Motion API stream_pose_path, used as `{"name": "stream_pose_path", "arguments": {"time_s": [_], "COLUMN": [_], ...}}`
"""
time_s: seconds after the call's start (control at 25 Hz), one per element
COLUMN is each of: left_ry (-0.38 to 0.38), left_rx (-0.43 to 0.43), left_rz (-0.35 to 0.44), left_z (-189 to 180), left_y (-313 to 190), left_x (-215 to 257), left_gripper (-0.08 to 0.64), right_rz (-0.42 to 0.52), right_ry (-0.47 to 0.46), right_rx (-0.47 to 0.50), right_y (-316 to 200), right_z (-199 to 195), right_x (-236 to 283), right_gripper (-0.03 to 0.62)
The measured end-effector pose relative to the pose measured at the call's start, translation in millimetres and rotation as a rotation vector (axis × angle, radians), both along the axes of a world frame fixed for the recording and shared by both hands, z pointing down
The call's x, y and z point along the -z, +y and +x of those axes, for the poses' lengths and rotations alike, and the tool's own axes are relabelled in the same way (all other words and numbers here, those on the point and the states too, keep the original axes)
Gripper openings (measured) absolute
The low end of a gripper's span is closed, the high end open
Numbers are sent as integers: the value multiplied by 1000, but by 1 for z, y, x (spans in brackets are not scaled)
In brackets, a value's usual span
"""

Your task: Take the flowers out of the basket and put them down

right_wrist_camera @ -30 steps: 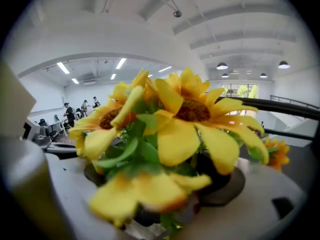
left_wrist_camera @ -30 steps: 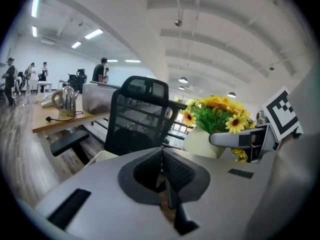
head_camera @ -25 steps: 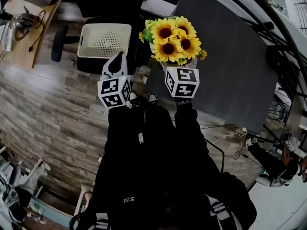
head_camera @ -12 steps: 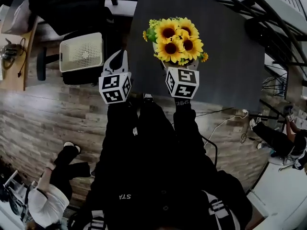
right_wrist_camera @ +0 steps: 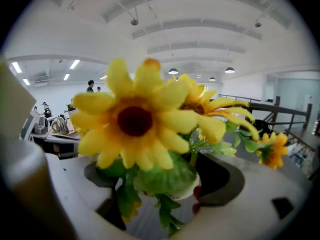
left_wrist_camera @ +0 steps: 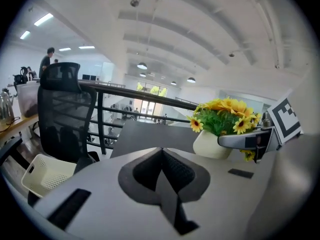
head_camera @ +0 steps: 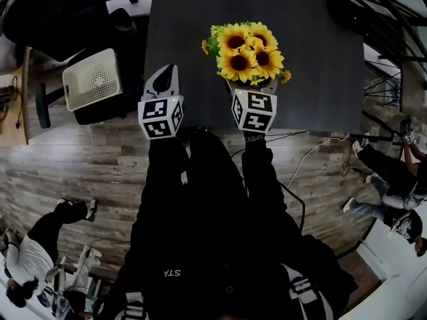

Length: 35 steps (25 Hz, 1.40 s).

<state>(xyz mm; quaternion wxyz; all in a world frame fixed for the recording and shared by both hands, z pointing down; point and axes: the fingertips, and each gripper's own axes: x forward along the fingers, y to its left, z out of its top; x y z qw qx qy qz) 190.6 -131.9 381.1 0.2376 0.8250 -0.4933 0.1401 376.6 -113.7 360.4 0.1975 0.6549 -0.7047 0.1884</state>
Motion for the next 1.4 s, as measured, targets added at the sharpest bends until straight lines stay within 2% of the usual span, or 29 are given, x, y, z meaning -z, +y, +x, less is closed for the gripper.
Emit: {"name": "stream_pose_path", "arguments": {"time_s": [0.28, 0.64, 0.96, 1.4], "left_ry": [-26, -62, -81, -91], "left_rx": [-58, -118, -152, -164], "left_rz": [-25, -68, -96, -118], "left_z": [53, 94, 108, 105], "left_y": [-6, -1, 2, 11], "left_x": [-35, -82, -109, -113], "left_gripper": [0, 0, 0, 0], "right_rz": [-53, -129, -171, -148], "right_ry": [-10, -28, -58, -114], "right_rx": [-38, -52, -97, -89], "right_y": [1, 6, 8, 5], "right_z": [43, 56, 66, 63], "right_x": [-48, -114, -161, -175], "right_gripper": [494, 494, 493, 495]}}
